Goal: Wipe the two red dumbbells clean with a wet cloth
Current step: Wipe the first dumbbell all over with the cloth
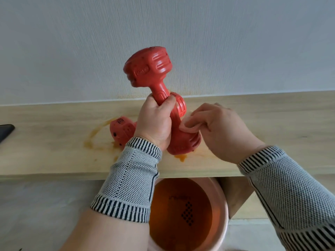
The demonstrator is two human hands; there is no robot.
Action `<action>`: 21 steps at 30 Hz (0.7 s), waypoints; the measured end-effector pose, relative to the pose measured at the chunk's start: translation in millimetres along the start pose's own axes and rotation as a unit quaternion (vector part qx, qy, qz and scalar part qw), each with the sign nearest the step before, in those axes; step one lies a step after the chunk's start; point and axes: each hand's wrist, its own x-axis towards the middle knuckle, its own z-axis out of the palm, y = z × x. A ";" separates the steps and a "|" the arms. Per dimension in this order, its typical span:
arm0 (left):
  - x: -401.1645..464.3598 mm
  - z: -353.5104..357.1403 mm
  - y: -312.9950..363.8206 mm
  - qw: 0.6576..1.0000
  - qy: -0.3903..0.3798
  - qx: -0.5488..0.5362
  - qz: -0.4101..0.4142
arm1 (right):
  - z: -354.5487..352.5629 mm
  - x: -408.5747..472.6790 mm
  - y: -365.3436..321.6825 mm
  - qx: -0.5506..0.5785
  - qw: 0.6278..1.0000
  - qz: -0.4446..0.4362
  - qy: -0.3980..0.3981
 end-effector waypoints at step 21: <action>5.3 -5.1 15.1 0.980 0.050 -0.193 -0.014 | 1.7 -8.4 18.3 0.482 0.829 0.279 -0.046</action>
